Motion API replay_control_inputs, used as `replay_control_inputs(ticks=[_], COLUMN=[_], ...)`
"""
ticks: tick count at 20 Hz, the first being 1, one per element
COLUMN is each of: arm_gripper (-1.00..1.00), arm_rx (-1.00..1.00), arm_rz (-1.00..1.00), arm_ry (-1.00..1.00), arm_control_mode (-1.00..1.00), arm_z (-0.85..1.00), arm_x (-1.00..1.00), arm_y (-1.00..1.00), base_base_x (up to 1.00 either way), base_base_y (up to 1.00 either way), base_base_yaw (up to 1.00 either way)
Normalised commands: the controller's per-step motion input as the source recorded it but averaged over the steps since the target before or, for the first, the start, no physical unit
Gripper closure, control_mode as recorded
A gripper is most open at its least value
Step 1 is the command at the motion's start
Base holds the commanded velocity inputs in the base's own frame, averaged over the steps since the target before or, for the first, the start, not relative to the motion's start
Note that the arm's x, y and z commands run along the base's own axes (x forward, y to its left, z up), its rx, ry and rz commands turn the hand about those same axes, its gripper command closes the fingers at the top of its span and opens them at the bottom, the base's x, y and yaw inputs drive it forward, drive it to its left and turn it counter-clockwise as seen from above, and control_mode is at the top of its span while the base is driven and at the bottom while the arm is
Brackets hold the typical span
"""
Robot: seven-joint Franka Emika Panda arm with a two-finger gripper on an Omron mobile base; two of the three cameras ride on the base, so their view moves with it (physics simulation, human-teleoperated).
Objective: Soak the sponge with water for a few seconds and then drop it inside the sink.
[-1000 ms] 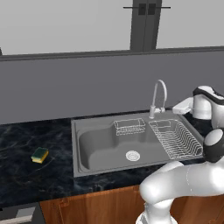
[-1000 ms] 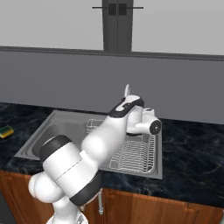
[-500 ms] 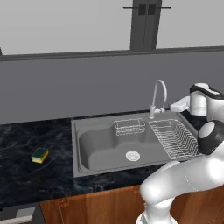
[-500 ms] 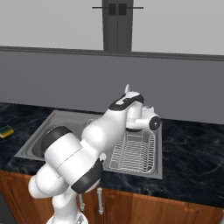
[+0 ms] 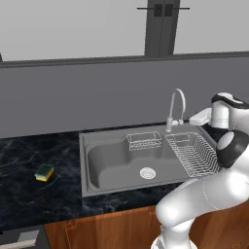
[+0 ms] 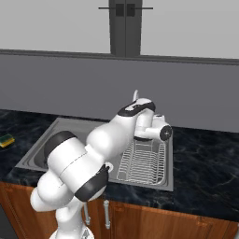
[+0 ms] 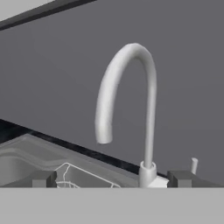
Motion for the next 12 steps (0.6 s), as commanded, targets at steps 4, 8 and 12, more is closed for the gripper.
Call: replay_control_inputs(ticks=[4, 8, 12], arm_gripper=[-1.00, -1.00, -1.00], arm_rx=[0.02, 0.03, 0.05], arm_rz=[0.00, 0.00, 0.00], arm_ry=[0.00, -0.02, -0.04], arm_control_mode=[-1.00, -1.00, -1.00], arm_z=[-0.15, -0.23, -0.14], arm_x=[0.00, 0.00, 0.03], arm_y=[-0.06, -0.06, -0.08], base_base_x=[0.00, 0.00, 0.00], base_base_y=[0.00, 0.00, 0.00], base_base_yaw=[0.00, 0.00, 0.00])
